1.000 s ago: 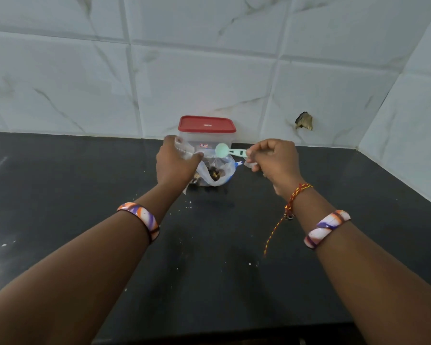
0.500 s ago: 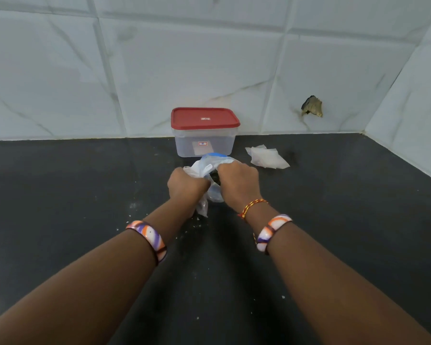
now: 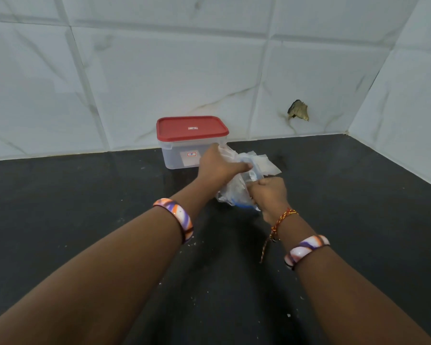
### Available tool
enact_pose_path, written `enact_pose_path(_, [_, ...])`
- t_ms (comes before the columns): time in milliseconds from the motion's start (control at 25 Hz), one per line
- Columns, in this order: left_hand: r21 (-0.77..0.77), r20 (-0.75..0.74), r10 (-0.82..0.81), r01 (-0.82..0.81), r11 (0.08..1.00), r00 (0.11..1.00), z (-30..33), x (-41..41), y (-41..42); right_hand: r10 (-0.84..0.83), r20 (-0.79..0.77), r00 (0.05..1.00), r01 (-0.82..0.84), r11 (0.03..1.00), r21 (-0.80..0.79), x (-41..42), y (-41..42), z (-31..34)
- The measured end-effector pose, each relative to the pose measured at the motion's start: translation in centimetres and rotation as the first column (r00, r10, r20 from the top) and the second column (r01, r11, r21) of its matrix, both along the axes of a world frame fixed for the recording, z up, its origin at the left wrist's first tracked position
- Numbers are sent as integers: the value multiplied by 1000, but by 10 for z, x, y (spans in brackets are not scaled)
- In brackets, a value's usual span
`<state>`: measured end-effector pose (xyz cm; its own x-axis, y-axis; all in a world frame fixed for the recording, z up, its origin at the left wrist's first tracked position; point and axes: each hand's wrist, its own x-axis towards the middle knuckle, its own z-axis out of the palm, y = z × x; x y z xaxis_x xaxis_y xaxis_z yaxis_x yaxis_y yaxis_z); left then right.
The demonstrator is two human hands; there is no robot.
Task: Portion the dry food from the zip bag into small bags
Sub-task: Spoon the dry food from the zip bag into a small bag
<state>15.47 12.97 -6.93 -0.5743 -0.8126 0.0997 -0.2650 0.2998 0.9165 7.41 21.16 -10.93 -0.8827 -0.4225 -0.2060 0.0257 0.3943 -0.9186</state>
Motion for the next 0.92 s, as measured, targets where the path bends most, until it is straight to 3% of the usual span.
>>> enact_pose_path(160, [-42, -27, 59, -60, 997, 998, 4, 23, 2, 15, -87, 996, -21, 998, -66, 3, 7, 11])
enact_pose_path(520, [-48, -16, 264, -265, 963, 964, -10, 63, 29, 71, 18, 997, -69, 989, -127, 15, 32, 22])
enact_pose_path(680, [-169, -18, 358, -355, 919, 934, -18, 78, 40, 89, 59, 994, -82, 989, -124, 19, 42, 22])
enact_pose_path(920, [-279, 68, 286, -256, 925, 956, -34, 96, 53, 142, 48, 989, -134, 980, -145, 21, 60, 32])
